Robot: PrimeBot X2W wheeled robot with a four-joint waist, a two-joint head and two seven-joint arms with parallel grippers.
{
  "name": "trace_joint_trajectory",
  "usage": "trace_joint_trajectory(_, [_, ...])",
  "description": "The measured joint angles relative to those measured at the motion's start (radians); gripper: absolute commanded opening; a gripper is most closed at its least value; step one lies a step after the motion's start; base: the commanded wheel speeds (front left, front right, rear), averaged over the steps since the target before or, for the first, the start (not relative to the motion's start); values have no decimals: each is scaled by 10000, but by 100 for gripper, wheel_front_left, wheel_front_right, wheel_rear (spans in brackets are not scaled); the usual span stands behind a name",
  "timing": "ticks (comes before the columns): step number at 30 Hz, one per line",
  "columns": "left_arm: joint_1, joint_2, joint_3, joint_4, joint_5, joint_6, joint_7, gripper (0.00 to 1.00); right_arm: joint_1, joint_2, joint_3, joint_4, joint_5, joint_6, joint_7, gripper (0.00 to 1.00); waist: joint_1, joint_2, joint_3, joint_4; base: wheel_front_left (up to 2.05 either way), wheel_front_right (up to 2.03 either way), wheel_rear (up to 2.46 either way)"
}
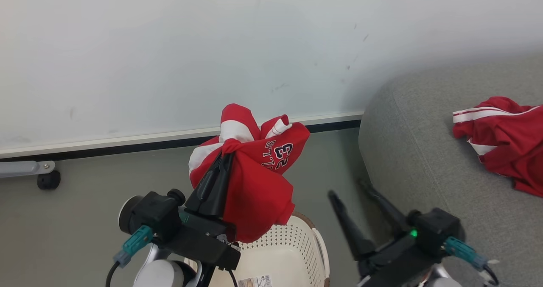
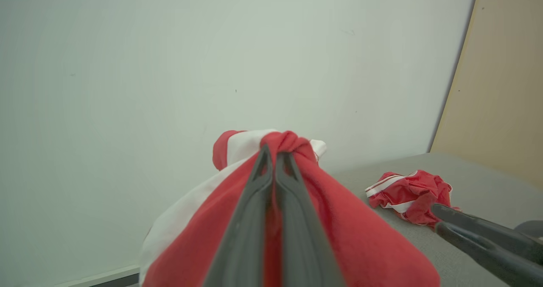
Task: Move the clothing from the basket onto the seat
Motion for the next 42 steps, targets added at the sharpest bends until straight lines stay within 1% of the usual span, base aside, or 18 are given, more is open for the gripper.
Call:
trace_joint_trajectory(1, [34,0,-4,-81,0,4,109,0,-166,142,286,-228,4,188,63,100,0,0,0,18,0,0,0])
trace_joint_trajectory(8, [42,4,-59,-186,0,48,347,0,-744,612,1325,-846,105,562,251,100,0,0,2,106,0,0,0])
trace_joint_trajectory(10, [42,0,-111,-194,0,56,426,0,-797,654,1628,-872,115,596,372,100,0,0,8,169,0,0,0])
trace_joint_trajectory(13, [40,8,-148,-291,0,90,493,0,-1086,727,1950,-740,111,650,520,100,0,0,25,247,0,0,0])
trace_joint_trajectory(15, [42,4,-192,-384,0,90,510,0,-1362,767,2125,-408,111,662,667,100,0,0,47,305,0,0,0])
trace_joint_trajectory(18, [35,-2,-291,-489,-2,88,585,0,-1561,782,2197,-161,98,704,732,100,0,0,71,363,0,0,0])
trace_joint_trajectory(24, [36,2,-374,-763,-13,88,681,0,-2192,957,2602,894,125,736,943,100,0,0,174,516,0,0,0])
trace_joint_trajectory(25, [36,2,-391,-811,-15,88,681,0,-2299,980,2677,1074,142,736,955,97,0,0,189,531,0,0,0])
trace_joint_trajectory(26, [36,0,-412,-857,-15,88,683,0,-2381,989,2731,1231,153,738,959,75,0,0,202,545,0,0,0])
trace_joint_trajectory(27, [35,0,-422,-897,-21,88,683,0,-2436,1009,2765,1371,217,748,982,25,0,0,215,558,0,0,0])
trace_joint_trajectory(28, [35,0,-443,-926,-29,88,688,0,-2519,1024,2832,1557,242,748,1030,0,0,0,228,573,0,0,0])
trace_joint_trajectory(34, [25,0,-541,-1047,-61,88,771,0,-2840,1103,2976,2123,464,792,915,0,0,0,286,654,0,0,0])
trace_joint_trajectory(42, [22,0,-533,-1083,-86,90,857,0,-3105,1129,3091,2543,709,821,593,0,0,0,318,664,0,0,0])
